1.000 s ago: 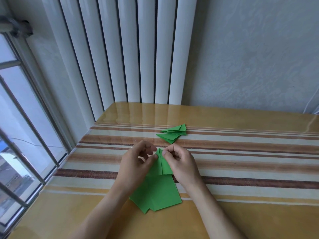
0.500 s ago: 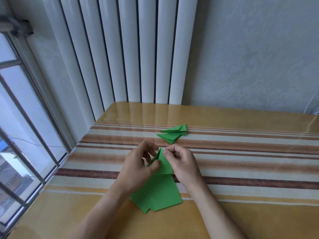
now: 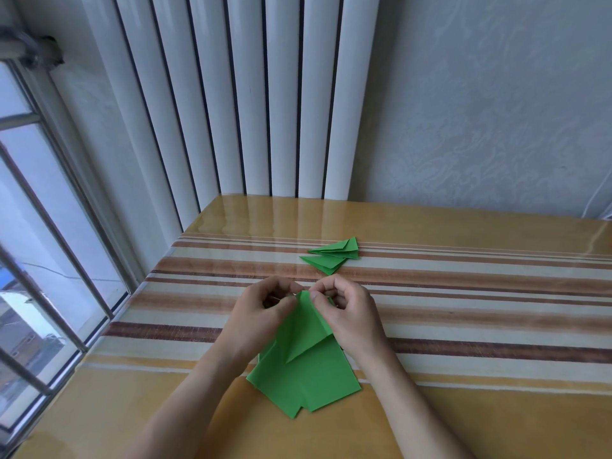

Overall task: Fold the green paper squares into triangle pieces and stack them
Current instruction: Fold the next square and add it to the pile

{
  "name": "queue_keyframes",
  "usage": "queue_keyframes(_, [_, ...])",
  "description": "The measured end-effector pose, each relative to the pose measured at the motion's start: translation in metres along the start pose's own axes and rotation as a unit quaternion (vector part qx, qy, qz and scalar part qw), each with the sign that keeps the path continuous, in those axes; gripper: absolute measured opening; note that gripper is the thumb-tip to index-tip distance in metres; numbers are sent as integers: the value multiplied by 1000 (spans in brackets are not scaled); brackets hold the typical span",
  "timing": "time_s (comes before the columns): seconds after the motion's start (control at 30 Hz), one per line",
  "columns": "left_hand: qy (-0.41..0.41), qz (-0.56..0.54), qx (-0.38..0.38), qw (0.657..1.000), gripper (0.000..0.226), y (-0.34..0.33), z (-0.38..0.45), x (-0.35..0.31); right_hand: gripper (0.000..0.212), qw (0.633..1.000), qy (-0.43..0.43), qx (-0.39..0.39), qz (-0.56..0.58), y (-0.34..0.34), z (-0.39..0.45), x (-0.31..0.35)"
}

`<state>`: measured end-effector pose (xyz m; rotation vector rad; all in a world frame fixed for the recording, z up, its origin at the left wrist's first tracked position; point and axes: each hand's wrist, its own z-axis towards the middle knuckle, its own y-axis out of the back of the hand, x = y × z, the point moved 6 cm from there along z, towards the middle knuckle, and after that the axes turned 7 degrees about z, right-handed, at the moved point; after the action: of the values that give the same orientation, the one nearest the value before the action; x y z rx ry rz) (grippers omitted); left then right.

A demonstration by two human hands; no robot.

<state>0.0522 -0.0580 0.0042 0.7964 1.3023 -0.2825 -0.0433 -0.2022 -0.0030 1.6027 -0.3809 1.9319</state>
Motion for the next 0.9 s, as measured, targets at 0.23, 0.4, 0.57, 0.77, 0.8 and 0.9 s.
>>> queue_keyframes(0.23, [45,-29,1,999,13,1,1,7,7,999,35,26,-32,-4,-2,6])
queue_keyframes(0.4, [59,-56,17,997,19,-2,-2,6,6,996,66,33,-51,-6,-3,11])
queue_keyframes(0.57, [43,-46,-6,998,16,0,-2,2,6,996,52,29,-64,-7,-3,7])
queue_keyframes(0.77, [70,-46,-35,996,16,1,1,7,11,999,14,-18,-33,2,-1,2])
queue_keyframes(0.8, [76,-49,-32,995,16,1,1,9,11,999,16,-22,-36,3,-1,2])
queue_keyframes(0.9, [90,-56,-5,994,17,-2,0,13,11,997,50,-20,-50,3,-1,7])
